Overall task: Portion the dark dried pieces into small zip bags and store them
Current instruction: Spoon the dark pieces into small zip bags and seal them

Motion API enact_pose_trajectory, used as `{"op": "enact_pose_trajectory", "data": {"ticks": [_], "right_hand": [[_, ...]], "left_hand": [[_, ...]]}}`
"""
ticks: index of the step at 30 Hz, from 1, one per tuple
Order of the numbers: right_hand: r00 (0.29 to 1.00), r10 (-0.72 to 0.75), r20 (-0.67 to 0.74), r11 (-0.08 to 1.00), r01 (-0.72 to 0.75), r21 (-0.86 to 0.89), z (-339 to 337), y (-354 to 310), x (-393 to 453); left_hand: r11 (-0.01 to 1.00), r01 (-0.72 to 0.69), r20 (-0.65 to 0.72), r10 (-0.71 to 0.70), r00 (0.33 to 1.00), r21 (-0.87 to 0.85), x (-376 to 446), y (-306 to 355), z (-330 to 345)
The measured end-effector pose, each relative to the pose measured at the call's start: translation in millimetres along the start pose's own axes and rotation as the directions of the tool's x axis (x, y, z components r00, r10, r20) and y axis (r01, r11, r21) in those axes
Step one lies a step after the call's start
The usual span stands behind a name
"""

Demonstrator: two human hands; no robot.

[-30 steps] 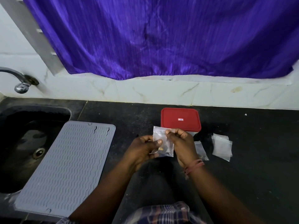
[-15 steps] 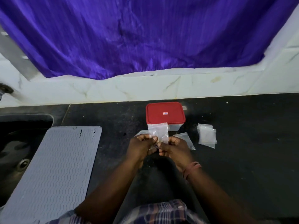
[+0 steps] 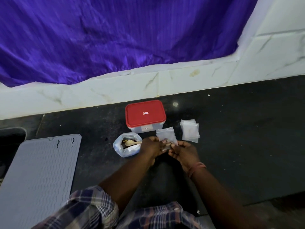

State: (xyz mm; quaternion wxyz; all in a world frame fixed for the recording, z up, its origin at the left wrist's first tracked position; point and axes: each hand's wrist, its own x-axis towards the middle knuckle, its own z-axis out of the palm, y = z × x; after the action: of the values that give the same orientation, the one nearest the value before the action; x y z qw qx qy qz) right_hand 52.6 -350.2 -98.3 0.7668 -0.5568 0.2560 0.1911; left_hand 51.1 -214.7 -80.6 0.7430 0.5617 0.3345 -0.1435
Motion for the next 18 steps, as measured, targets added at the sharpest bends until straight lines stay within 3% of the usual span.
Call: {"op": "enact_pose_trajectory", "data": {"ticks": [7, 11, 14, 18], "right_hand": [[0.996, -0.057, -0.066, 0.998, 0.054, -0.044, -10, -3, 24], [0.998, -0.056, -0.042, 0.998, 0.054, -0.039, -11, 1, 27], [0.996, -0.058, -0.067, 0.997, 0.055, -0.052, -14, 1, 32], [0.988, -0.107, -0.108, 0.984, 0.09, -0.154, -18, -2, 39]], "left_hand": [[0.999, -0.023, -0.032, 0.024, 0.999, 0.03, 13, -9, 9], [0.994, -0.058, -0.14, 0.07, 0.988, 0.093, 14, -18, 11], [0.996, -0.085, -0.168, 0.087, 0.982, 0.019, 10, -16, 13], [0.998, -0.022, -0.2, 0.011, 0.98, -0.056, 11, -23, 15]]}}
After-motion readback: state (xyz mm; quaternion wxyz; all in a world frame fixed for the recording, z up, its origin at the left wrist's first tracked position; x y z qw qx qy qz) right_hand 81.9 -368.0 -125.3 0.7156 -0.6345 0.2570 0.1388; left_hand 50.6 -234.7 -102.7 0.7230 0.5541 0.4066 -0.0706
